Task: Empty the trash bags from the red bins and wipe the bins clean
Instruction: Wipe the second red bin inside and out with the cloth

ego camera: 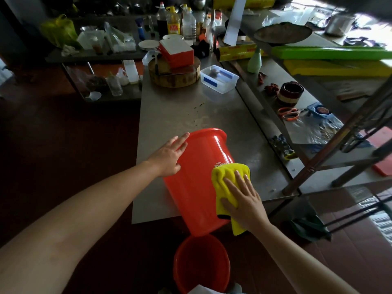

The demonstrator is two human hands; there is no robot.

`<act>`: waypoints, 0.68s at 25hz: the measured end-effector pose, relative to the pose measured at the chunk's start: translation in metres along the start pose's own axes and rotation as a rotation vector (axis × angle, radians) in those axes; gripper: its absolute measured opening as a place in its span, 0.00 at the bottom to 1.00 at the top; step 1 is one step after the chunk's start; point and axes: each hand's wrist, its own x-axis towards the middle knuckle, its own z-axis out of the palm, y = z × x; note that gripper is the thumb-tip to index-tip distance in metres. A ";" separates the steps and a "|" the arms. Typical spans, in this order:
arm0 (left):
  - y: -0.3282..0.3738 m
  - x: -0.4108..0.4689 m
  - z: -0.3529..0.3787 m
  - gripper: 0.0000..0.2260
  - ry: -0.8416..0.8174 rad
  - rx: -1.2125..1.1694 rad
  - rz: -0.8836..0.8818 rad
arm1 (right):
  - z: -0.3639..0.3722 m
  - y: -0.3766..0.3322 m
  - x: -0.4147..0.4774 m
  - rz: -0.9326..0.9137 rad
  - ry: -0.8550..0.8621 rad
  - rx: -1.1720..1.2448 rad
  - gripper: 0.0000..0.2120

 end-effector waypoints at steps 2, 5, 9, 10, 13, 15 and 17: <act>0.001 0.000 -0.001 0.40 0.002 0.001 -0.004 | -0.006 0.010 0.005 0.125 -0.040 0.172 0.30; 0.003 0.001 -0.001 0.40 0.011 0.023 -0.010 | -0.009 0.011 0.007 0.196 -0.063 0.275 0.32; 0.005 0.002 -0.001 0.40 0.015 0.040 -0.019 | 0.005 -0.020 -0.012 -0.035 0.041 -0.106 0.31; 0.005 0.002 -0.001 0.40 0.014 0.045 -0.021 | 0.011 -0.032 -0.017 -0.113 0.046 -0.203 0.31; 0.004 -0.001 0.000 0.40 0.002 0.037 -0.032 | 0.031 -0.064 -0.030 -0.350 0.035 -0.376 0.33; 0.003 -0.004 0.001 0.40 -0.007 0.021 -0.039 | 0.041 -0.076 -0.037 -0.468 -0.005 -0.472 0.34; 0.000 -0.009 0.003 0.41 -0.007 0.010 -0.046 | 0.046 -0.081 -0.041 -0.511 -0.038 -0.527 0.36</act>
